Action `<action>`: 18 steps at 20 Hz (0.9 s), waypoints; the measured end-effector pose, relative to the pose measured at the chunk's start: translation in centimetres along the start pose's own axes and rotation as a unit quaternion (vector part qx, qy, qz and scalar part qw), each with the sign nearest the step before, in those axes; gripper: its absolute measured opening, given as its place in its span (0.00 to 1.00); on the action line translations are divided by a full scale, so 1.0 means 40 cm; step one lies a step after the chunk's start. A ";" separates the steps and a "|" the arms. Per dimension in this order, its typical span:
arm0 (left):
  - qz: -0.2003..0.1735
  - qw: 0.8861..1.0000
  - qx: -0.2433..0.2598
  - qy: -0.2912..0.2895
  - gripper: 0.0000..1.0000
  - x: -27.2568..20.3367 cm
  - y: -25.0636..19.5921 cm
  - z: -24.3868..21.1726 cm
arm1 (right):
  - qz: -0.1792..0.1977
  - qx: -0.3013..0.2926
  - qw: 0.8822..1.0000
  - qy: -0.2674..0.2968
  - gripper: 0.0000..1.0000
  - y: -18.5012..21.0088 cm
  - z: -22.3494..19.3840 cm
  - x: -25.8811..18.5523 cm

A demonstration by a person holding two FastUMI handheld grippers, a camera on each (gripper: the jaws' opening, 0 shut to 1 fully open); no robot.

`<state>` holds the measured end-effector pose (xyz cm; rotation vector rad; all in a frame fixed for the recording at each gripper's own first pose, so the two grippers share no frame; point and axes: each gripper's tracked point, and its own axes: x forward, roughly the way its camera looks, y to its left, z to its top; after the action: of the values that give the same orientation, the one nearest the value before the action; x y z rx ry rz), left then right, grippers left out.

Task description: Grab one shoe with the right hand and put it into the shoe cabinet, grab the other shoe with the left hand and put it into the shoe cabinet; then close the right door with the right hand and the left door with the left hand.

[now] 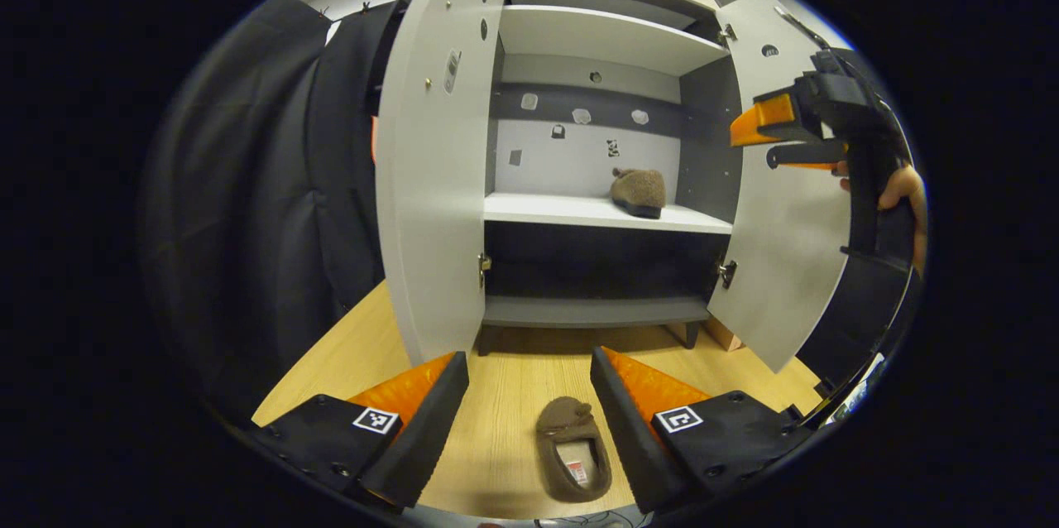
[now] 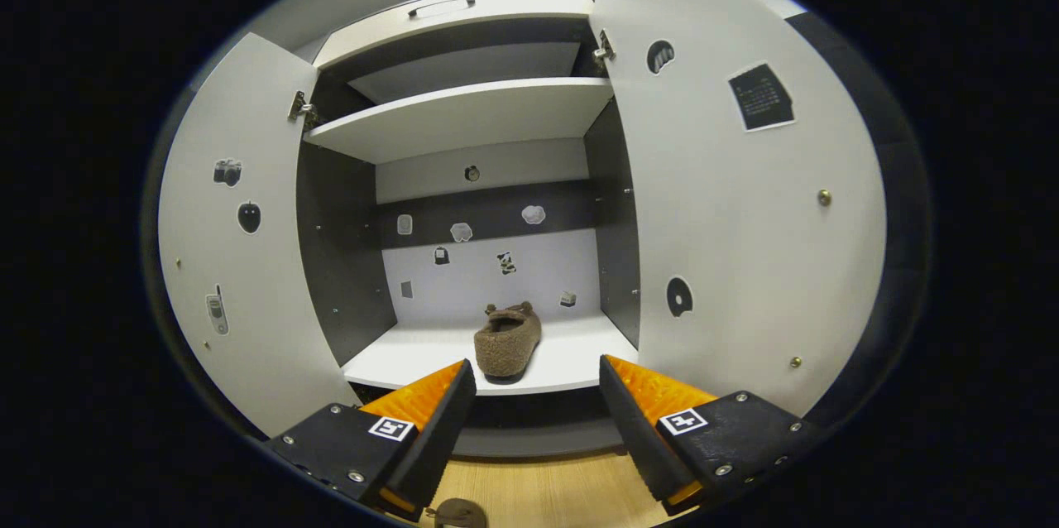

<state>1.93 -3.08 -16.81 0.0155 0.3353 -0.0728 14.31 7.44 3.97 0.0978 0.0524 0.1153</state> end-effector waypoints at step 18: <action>-0.011 0.967 -0.010 0.254 0.98 0.160 -0.014 -0.535 | -0.033 -0.037 0.999 -0.008 0.92 -0.140 -0.030 -0.184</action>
<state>0.90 -3.48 -39.14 0.0109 0.8502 -0.0877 7.56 1.14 2.55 0.0236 0.0358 0.0501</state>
